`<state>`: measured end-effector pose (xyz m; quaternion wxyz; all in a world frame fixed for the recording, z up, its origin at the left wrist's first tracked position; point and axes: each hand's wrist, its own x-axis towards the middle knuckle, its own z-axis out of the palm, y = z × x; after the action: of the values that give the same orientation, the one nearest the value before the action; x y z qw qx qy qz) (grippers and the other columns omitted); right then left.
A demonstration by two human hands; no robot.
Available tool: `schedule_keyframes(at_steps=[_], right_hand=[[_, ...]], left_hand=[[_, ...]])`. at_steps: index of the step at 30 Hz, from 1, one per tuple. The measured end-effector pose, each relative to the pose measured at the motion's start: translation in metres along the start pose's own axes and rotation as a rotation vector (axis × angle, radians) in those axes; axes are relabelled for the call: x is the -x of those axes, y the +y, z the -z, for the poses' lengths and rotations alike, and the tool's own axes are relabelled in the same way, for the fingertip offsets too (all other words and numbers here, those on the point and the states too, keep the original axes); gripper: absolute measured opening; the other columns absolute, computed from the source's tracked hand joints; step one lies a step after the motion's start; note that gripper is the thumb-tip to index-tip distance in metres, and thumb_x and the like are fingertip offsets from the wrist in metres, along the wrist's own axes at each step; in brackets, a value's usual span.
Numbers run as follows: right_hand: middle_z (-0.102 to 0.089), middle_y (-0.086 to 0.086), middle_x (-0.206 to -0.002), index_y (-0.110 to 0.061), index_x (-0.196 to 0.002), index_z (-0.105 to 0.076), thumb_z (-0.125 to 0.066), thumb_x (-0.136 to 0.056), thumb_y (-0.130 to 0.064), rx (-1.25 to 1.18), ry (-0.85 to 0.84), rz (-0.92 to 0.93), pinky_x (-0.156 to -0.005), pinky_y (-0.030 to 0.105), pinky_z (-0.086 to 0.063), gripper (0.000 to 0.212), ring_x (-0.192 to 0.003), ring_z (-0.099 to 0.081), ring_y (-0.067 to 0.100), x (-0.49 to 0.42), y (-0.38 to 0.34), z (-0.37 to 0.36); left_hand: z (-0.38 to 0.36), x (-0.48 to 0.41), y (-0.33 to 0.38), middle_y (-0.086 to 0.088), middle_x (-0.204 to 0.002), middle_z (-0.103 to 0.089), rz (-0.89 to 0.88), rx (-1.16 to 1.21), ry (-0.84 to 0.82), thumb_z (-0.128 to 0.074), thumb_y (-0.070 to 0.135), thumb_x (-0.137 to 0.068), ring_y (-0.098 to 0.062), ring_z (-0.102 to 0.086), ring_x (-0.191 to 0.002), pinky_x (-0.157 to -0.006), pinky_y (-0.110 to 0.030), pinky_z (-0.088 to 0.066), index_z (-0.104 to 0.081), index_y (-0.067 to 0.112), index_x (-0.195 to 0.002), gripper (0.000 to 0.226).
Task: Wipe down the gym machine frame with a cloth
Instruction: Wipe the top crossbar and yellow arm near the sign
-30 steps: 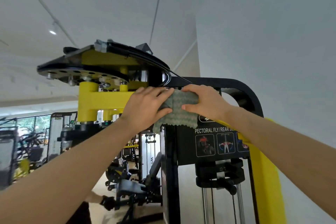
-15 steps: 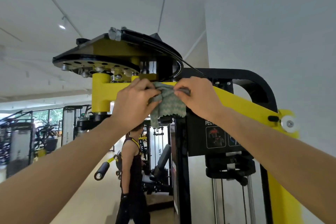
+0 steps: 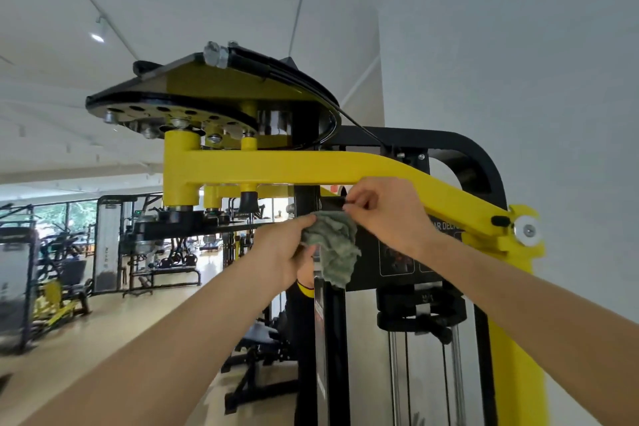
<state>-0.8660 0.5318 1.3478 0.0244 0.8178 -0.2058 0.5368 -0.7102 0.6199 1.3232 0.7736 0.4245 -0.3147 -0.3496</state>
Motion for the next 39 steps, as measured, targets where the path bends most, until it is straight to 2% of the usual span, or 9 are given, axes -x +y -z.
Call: schedule_keyframes(at_steps=[4,7,9,13,18,21,25,33,39], right_hand=[[-0.059,-0.005,-0.098,-0.022,-0.103,-0.071,-0.075,-0.084,-0.023,0.121,0.294,0.11,-0.079,0.025,-0.039,0.02,-0.092,-0.05,0.011,-0.02,0.006,0.027],[-0.057,0.0,-0.116,-0.025,-0.123,-0.065,-0.073,-0.083,-0.027,0.215,0.202,0.043,-0.092,0.037,-0.044,0.041,-0.111,-0.048,0.021,-0.036,0.017,0.044],[-0.059,0.0,-0.121,-0.029,-0.131,-0.059,-0.069,-0.087,-0.032,0.266,0.053,-0.003,-0.099,0.044,-0.045,0.046,-0.115,-0.051,0.023,-0.042,0.026,0.05],[-0.054,-0.004,-0.114,-0.032,-0.142,-0.051,-0.055,-0.099,-0.039,0.257,-0.143,-0.015,-0.095,0.036,-0.043,0.044,-0.112,-0.053,0.018,-0.043,0.041,0.056],[-0.054,-0.001,-0.112,-0.035,-0.147,-0.047,-0.055,-0.1,-0.037,0.262,-0.169,0.026,-0.097,0.036,-0.041,0.048,-0.109,-0.05,0.016,-0.045,0.051,0.06],[-0.06,-0.002,-0.122,-0.031,-0.143,-0.053,-0.062,-0.098,-0.028,0.2,-0.17,0.053,-0.097,0.032,-0.043,0.046,-0.112,-0.053,0.013,-0.043,0.06,0.069],[-0.065,-0.005,-0.116,-0.028,-0.132,-0.063,-0.066,-0.095,-0.026,0.254,-0.135,0.033,-0.08,0.024,-0.045,0.037,-0.098,-0.059,0.01,-0.029,0.084,0.089],[-0.068,0.003,-0.122,-0.026,-0.135,-0.061,-0.064,-0.096,-0.034,0.422,-0.34,-0.197,-0.082,0.031,-0.053,0.04,-0.098,-0.066,0.02,0.009,0.129,0.129],[-0.071,0.005,-0.108,-0.03,-0.136,-0.061,-0.062,-0.098,-0.028,0.459,-0.291,-0.186,-0.087,0.04,-0.053,0.038,-0.099,-0.065,0.025,0.024,0.138,0.127]], left_hand=[[-0.006,-0.002,0.007,-0.019,-0.114,-0.068,0.027,0.208,0.025,-0.069,0.01,-0.095,-0.024,-0.07,-0.089,-0.042,-0.021,-0.054,-0.063,-0.001,-0.117,0.025],[-0.01,0.0,0.014,-0.015,-0.118,-0.068,-0.022,0.292,0.092,-0.072,0.02,-0.094,-0.024,-0.072,-0.09,-0.044,-0.022,-0.056,-0.062,0.006,-0.122,0.033],[-0.014,0.003,0.018,-0.013,-0.123,-0.066,-0.051,0.355,0.108,-0.069,0.02,-0.096,-0.023,-0.072,-0.088,-0.056,-0.026,-0.062,-0.063,0.012,-0.114,0.02],[-0.026,0.007,0.022,-0.007,-0.131,-0.061,-0.045,0.46,0.163,-0.065,0.019,-0.1,-0.017,-0.07,-0.071,-0.083,-0.031,-0.062,-0.056,0.02,-0.113,0.015],[-0.045,0.009,0.015,-0.003,-0.135,-0.061,-0.058,0.406,0.11,-0.059,0.015,-0.103,-0.008,-0.068,-0.072,-0.077,-0.023,-0.06,-0.053,0.015,-0.136,0.034],[-0.064,0.009,0.007,-0.005,-0.129,-0.065,-0.012,0.411,0.054,-0.064,0.014,-0.099,-0.012,-0.072,-0.084,-0.081,-0.028,-0.061,-0.058,0.015,-0.13,0.032],[-0.093,0.009,-0.01,-0.013,-0.124,-0.065,0.013,0.38,-0.048,-0.068,0.012,-0.096,-0.022,-0.071,-0.098,-0.079,-0.032,-0.063,-0.062,0.008,-0.119,0.024],[-0.126,0.005,-0.046,-0.009,-0.125,-0.066,-0.016,0.273,-0.194,-0.066,0.015,-0.098,-0.025,-0.065,-0.116,-0.097,-0.038,-0.056,-0.062,0.015,-0.124,0.026],[-0.148,0.004,-0.082,-0.01,-0.127,-0.065,0.058,0.238,-0.267,-0.065,0.013,-0.099,-0.026,-0.065,-0.116,-0.088,-0.034,-0.058,-0.064,0.016,-0.117,0.019]])
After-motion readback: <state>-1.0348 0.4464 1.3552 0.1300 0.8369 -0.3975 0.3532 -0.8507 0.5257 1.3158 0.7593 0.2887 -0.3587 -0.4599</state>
